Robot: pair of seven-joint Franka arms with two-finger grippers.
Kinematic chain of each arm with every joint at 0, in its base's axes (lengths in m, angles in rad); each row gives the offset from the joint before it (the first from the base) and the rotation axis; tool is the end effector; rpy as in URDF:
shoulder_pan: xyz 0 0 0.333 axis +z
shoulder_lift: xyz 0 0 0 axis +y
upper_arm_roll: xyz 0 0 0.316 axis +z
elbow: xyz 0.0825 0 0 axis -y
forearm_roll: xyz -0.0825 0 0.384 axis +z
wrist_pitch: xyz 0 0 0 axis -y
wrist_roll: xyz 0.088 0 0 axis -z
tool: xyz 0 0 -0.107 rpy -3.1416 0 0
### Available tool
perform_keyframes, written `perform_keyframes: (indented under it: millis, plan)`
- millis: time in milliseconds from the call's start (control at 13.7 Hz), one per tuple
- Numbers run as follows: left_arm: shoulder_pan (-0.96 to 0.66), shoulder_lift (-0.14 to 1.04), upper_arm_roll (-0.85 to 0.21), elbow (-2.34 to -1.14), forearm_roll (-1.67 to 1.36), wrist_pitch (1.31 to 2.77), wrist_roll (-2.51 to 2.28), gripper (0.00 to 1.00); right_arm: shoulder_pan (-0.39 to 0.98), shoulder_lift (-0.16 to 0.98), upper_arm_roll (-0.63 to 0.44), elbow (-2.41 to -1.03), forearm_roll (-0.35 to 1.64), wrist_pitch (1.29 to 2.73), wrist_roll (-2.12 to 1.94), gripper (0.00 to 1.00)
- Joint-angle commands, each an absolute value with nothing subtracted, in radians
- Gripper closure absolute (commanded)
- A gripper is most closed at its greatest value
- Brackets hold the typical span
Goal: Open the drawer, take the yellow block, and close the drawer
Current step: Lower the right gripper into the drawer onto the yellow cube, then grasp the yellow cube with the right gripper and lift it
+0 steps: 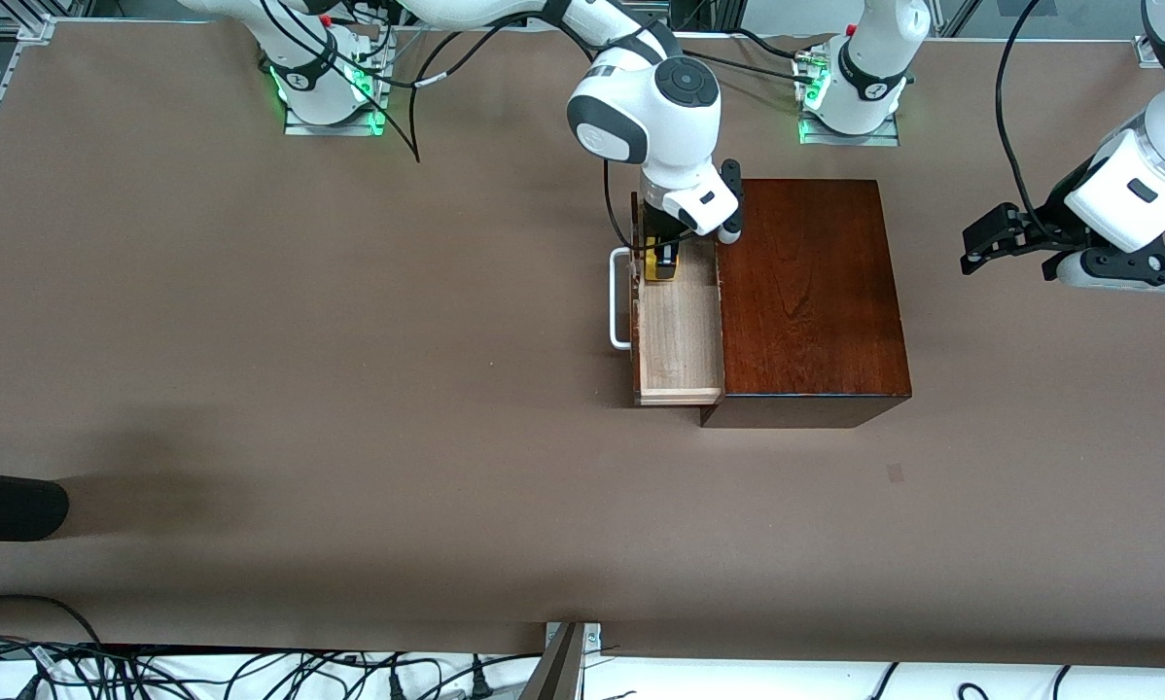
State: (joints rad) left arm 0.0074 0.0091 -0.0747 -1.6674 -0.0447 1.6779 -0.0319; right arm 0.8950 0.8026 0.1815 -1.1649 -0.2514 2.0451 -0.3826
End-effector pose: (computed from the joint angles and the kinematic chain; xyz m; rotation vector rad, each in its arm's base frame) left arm 0.5625 -0.0421 0.5830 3.0961 -0.0474 -0.0013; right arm 0.4116 0.6478 0.3273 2.2436 2.0980 0.1817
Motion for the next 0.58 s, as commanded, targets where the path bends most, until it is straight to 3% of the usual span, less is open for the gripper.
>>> perform_keyframes:
  millis: [0, 219, 512]
  plan:
    - [0.015, 0.026, -0.08, -1.634, -0.044, 1.652, -0.015, 0.0, 0.896, 0.792, 0.189, -1.042, -0.256, 1.909, -0.373, 1.0]
    - [0.015, 0.028, -0.08, -1.632, -0.046, 1.652, -0.017, 0.0, 0.879, 0.729, 0.183, -1.0, -0.253, 1.815, -0.344, 1.0]
    - [0.015, 0.028, -0.078, -1.632, -0.046, 1.651, -0.017, 0.0, 0.757, 0.654, 0.181, -1.0, -0.169, 1.778, -0.321, 1.0]
